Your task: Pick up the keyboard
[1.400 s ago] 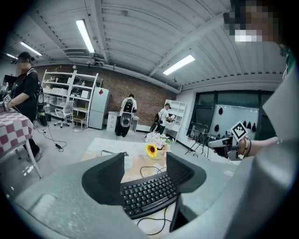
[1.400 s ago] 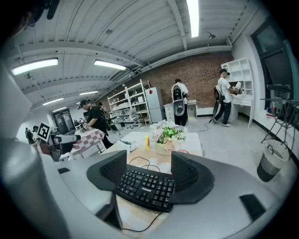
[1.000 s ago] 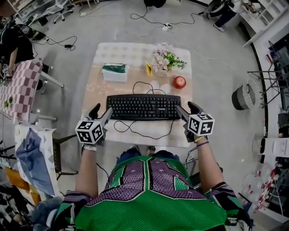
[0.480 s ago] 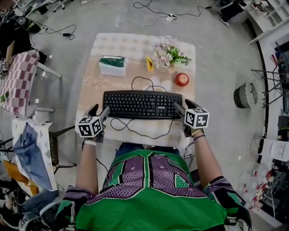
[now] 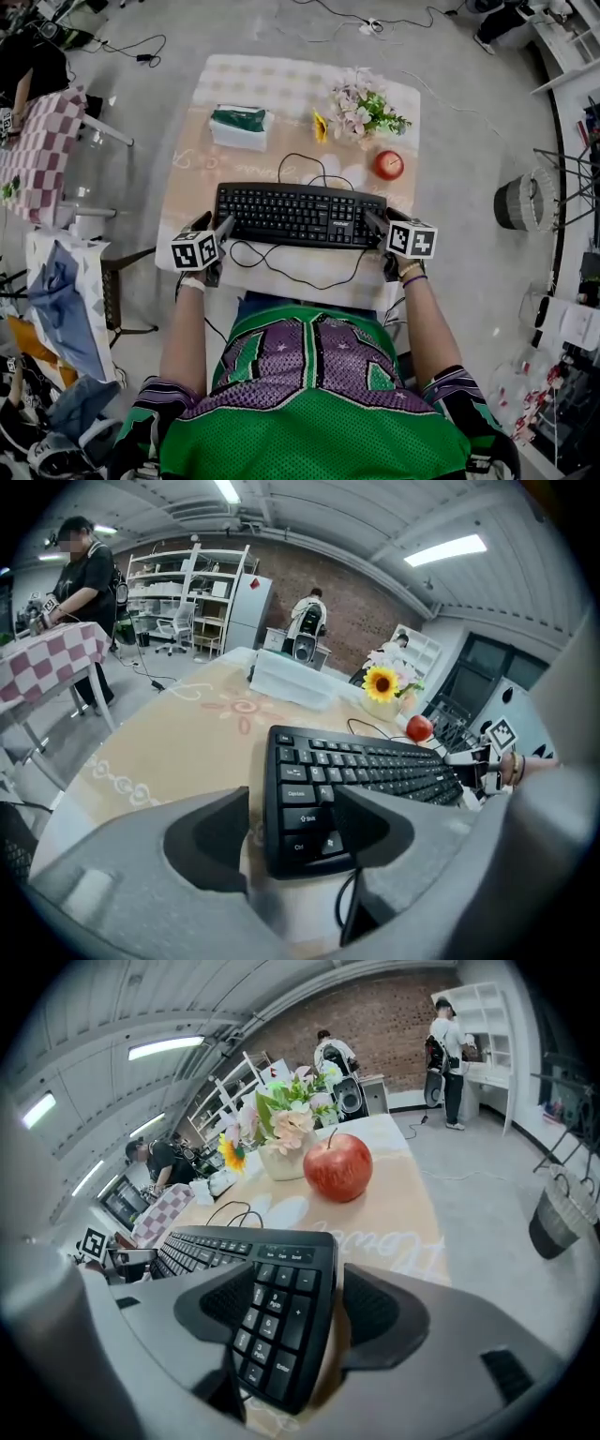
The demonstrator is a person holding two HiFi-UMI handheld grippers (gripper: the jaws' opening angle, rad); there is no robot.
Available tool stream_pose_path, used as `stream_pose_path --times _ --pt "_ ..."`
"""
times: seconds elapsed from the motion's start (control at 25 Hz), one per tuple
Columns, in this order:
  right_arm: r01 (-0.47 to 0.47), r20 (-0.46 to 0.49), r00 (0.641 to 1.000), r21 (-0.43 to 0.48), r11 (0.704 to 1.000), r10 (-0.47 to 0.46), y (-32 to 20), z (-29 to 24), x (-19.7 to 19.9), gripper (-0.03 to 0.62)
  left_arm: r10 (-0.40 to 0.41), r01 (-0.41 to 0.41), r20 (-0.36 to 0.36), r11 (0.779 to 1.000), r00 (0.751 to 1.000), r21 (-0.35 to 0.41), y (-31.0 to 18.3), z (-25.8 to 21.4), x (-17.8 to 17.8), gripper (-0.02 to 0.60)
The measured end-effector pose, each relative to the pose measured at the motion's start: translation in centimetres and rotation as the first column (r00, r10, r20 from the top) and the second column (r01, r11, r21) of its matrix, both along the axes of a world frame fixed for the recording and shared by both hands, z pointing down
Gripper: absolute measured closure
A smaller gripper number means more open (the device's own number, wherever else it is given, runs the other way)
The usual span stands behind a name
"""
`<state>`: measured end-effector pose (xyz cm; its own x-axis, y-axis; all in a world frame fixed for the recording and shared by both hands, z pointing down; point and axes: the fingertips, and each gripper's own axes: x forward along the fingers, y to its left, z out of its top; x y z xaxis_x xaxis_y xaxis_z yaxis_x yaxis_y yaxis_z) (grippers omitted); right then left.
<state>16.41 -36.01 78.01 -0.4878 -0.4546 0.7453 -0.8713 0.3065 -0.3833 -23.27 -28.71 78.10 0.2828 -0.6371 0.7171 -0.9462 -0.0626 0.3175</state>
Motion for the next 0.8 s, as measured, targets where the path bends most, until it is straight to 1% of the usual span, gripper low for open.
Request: stream_pose_path --times 0.12,0.4,0.6,0.8 --pt "-0.009 0.013 1.000 -0.024 1.000 0.010 0.1 1.0 -0.1 0.313 0.005 -0.005 -0.006 1.000 1.000 -0.017 -0.1 0.5 -0.1 0.310" --pt "-0.005 0.044 0.999 -0.036 0.999 0.007 0.0 0.9 -0.8 0.313 0.056 -0.057 -0.027 0.998 0.998 -0.036 -0.5 0.5 0.6 0.310" --pt "-0.046 0.031 0.998 -0.042 0.998 0.047 0.0 0.8 -0.8 0.312 0.021 -0.024 -0.052 0.998 0.998 -0.051 -0.9 0.6 0.8 0.314" --pt "-0.044 0.006 0.999 -0.057 0.997 0.044 0.3 0.9 -1.1 0.310 0.027 -0.029 -0.036 0.997 0.999 -0.067 -0.8 0.7 0.6 0.314"
